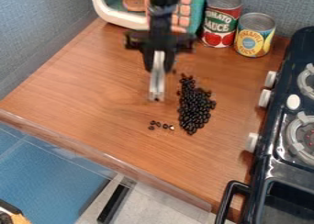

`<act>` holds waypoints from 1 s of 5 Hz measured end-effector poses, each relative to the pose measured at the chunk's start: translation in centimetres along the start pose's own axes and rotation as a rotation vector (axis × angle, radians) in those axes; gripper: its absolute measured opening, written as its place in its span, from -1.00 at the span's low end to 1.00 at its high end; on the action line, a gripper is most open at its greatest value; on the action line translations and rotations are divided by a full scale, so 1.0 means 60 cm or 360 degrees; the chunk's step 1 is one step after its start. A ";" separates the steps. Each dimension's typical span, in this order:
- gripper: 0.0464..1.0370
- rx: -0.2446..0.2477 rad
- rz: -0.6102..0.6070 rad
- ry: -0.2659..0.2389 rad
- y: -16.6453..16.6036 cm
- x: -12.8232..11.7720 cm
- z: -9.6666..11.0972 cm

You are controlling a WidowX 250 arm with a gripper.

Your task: Sweep into pile

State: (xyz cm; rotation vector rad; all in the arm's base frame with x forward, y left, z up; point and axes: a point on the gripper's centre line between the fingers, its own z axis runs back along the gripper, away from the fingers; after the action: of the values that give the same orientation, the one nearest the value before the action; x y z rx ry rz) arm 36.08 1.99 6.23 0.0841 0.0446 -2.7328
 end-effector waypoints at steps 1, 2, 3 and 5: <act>-0.40 0.0001 0.0036 -0.0021 -0.043 -0.015 0.008; -0.40 -0.0025 0.0069 0.0010 -0.084 -0.034 0.012; -0.40 -0.0073 0.0042 -0.0021 -0.097 -0.036 -0.014; -0.27 -0.0109 0.0063 -0.0108 -0.117 -0.034 -0.061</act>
State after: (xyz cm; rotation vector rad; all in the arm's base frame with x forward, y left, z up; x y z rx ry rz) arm 35.36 9.42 2.84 -0.0267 0.1162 -2.6893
